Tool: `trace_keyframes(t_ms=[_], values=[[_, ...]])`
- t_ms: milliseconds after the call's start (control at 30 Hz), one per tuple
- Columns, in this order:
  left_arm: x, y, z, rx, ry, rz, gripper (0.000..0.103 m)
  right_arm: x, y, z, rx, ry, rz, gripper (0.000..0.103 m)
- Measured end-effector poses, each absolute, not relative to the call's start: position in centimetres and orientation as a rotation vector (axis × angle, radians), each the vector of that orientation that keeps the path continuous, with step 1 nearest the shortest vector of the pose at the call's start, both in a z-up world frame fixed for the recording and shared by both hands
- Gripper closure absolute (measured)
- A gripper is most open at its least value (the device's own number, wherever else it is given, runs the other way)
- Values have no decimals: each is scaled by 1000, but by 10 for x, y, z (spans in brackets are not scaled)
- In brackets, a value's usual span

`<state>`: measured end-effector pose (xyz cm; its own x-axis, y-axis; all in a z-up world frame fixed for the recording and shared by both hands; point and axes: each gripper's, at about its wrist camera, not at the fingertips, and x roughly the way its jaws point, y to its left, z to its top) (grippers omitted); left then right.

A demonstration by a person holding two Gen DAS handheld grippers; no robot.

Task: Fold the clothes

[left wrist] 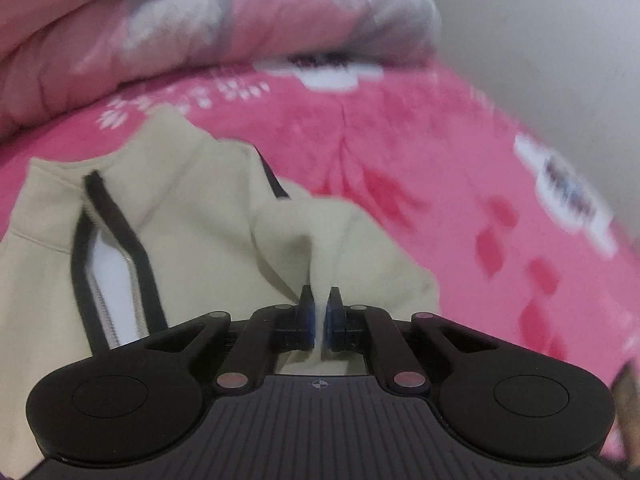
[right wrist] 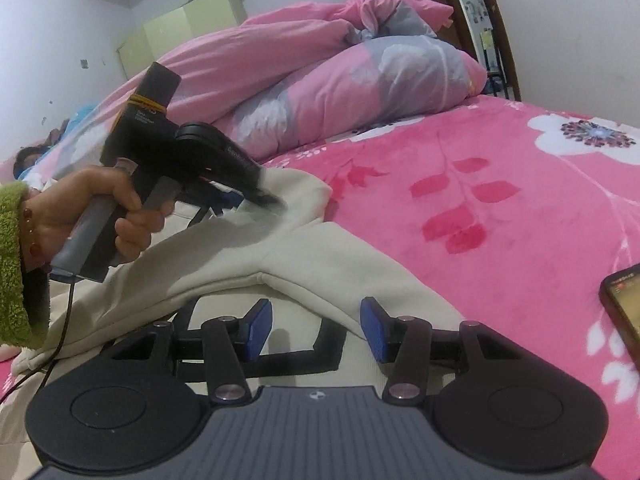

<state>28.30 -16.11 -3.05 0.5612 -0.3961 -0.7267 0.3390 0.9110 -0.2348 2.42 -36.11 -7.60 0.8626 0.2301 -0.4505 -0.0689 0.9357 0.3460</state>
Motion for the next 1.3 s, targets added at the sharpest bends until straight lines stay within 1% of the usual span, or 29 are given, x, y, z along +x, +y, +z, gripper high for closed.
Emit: trace_keyframes(t_ms=[133, 267, 300, 367, 400, 500, 567, 600, 667, 800, 867, 933, 967, 1000, 1033, 1167, 1300], values=[[286, -111, -27, -277, 795, -414, 102, 24, -365, -78, 355, 501, 169, 52], [297, -80, -44, -397, 844, -380, 101, 25, -367, -79, 372, 499, 176, 52], [300, -76, -47, -426, 858, -387, 100, 25, -368, -80, 377, 498, 178, 52], [301, -65, -47, -490, 867, -396, 92, 25, -370, -81, 388, 496, 182, 52], [300, -60, -46, -515, 866, -394, 84, 25, -370, -81, 395, 495, 184, 52], [290, -47, -30, -519, 841, -367, 80, 24, -373, -82, 415, 492, 190, 52], [277, -32, -11, -493, 796, -335, 72, 24, -375, -83, 431, 490, 195, 52], [270, -22, 0, -487, 770, -316, 66, 24, -376, -84, 439, 489, 197, 52], [250, 8, 24, -491, 736, -279, 64, 24, -378, -85, 451, 487, 199, 52], [199, 66, 63, -449, 694, -228, 57, 24, -378, -85, 456, 486, 200, 52], [170, 94, 80, -413, 678, -210, 51, 25, -378, -85, 457, 487, 200, 52], [135, 117, 93, -354, 665, -191, 42, 25, -378, -85, 457, 488, 200, 52], [119, 125, 95, -319, 661, -172, 40, 25, -378, -85, 457, 488, 200, 52], [102, 134, 95, -287, 662, -147, 34, 25, -378, -84, 456, 489, 199, 52], [87, 142, 90, -273, 672, -133, 34, 25, -378, -84, 455, 490, 198, 52], [50, 167, 47, -357, 762, -160, 33, 25, -377, -83, 449, 495, 197, 51], [45, 177, -13, -473, 876, -183, 34, 24, -379, -78, 465, 517, 202, 51]])
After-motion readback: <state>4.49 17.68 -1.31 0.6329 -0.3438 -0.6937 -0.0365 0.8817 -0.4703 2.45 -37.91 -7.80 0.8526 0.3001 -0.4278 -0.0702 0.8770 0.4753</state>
